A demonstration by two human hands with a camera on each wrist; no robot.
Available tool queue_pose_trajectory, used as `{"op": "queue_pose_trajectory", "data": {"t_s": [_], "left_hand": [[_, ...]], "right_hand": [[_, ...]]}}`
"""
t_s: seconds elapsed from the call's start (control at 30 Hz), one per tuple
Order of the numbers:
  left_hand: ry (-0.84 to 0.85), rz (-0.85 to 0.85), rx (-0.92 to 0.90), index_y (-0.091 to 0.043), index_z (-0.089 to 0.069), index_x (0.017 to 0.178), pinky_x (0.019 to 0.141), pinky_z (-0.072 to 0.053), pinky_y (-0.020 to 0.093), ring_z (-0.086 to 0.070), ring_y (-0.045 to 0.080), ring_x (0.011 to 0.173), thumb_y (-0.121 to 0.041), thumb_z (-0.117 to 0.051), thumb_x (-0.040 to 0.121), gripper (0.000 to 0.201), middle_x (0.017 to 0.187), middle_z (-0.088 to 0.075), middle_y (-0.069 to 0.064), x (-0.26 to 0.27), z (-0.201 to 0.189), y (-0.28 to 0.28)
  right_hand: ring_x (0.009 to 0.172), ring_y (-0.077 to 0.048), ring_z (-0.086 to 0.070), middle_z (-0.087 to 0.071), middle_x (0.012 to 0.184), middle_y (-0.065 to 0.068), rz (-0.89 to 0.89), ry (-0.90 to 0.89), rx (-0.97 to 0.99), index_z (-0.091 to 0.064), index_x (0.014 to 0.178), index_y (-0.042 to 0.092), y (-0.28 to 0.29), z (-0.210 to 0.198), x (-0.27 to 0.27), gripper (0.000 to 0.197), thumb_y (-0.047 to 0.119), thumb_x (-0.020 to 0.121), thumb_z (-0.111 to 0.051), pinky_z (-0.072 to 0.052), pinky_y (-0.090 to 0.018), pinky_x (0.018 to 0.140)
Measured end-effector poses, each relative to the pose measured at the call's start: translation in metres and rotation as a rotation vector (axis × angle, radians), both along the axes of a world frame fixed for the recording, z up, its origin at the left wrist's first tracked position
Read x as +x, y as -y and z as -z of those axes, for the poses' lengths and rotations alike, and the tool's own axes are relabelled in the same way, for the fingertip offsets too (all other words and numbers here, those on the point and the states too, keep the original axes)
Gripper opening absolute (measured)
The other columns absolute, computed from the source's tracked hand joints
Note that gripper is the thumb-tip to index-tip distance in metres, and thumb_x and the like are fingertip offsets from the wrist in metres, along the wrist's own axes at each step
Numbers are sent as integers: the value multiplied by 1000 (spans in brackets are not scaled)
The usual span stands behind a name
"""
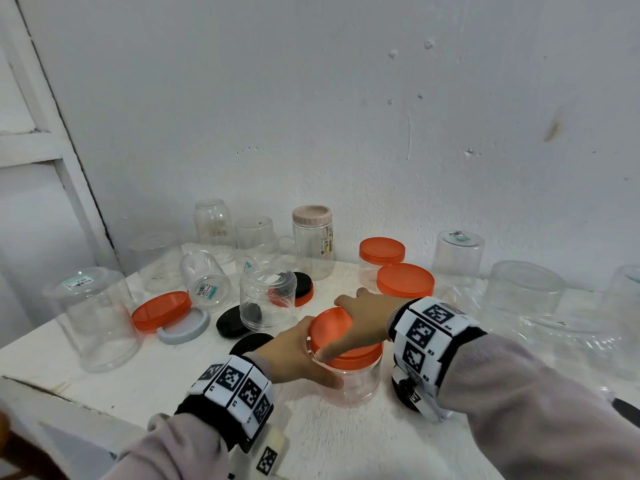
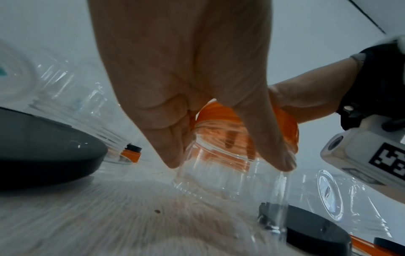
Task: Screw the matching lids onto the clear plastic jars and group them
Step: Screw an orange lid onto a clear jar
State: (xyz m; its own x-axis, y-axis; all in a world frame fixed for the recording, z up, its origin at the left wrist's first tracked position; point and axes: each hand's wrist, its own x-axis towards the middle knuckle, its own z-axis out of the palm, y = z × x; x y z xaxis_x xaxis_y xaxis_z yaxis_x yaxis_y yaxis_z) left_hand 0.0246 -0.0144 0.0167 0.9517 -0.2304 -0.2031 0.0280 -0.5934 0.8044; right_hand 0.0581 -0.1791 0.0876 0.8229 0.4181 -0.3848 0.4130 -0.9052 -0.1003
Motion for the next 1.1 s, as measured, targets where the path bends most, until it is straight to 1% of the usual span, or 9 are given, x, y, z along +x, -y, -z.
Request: {"op": "queue_pose_trajectory", "data": {"t_s": [0.07,0.17,0.3,0.47,0.53,0.63,0.77,0.97,1.1], "left_hand": [[-6,1,-8,-25,-31,140,104,-44,39,-54,14,120,-38,-92,45,113,129,-56,-7,0,0,0],[-4,-3,-40,-25,-33,138,104,-45,37,-55,13,119,-43,-90,37,117,128,-57,-7,-1,2,1],[4,-4,-33,-26,-33,137,104,-45,38,-55,13,118,-46,-89,35,118,127,-56,-8,-2,3,1],[5,9,-12,-25,-35,137,102,-46,38,-57,12,116,-38,-92,45,109,125,-59,-8,-2,3,0],[10,12,-8,-25,-35,137,102,-46,38,-57,12,115,-38,-91,45,109,124,-59,-8,-2,2,-1],[7,12,-23,-26,-33,137,103,-46,38,-56,13,118,-43,-90,40,114,127,-57,-8,-1,3,0],[5,9,-31,-26,-33,138,103,-45,38,-55,14,119,-43,-90,40,115,128,-56,-6,-1,5,0],[23,21,10,-29,-35,135,97,-49,30,-58,5,109,-37,-92,52,102,118,-61,-12,-1,5,-1],[14,13,-19,-26,-33,138,102,-46,36,-56,11,116,-36,-92,48,108,125,-58,-9,0,6,-1]], "right_hand": [[136,-31,-32,-21,152,-2,-26,-30,-12,-9,149,40,-1,-4,-1,111,78,60,-65,-39,-51,101],[134,-29,-33,-22,150,2,-81,-63,-22,-10,148,46,-2,-11,0,102,59,68,-73,-40,-47,99],[130,-28,-38,-23,147,2,-57,-52,-33,-15,148,43,-2,-11,0,101,63,67,-73,-42,-47,98],[92,-23,-49,-24,146,-3,12,-28,-58,-22,150,28,-3,-8,-5,107,81,64,-59,-50,-46,91],[113,-27,-49,-22,150,-4,17,-21,-74,-20,150,26,-3,-7,-5,110,83,64,-57,-47,-47,96],[138,-30,-31,-16,155,1,-34,-52,-61,-12,151,34,-1,-10,-4,107,74,67,-65,-36,-49,105],[133,-29,-35,-23,147,4,-51,-89,-20,-14,147,47,-2,-12,-2,101,63,67,-72,-41,-46,100],[131,-33,-38,-25,148,-4,42,15,-53,-21,149,30,-7,1,-5,110,86,61,-55,-41,-49,97],[136,-30,-32,-21,151,0,-22,-30,-50,-13,149,39,-6,-7,-5,106,72,65,-67,-38,-49,102]]}}
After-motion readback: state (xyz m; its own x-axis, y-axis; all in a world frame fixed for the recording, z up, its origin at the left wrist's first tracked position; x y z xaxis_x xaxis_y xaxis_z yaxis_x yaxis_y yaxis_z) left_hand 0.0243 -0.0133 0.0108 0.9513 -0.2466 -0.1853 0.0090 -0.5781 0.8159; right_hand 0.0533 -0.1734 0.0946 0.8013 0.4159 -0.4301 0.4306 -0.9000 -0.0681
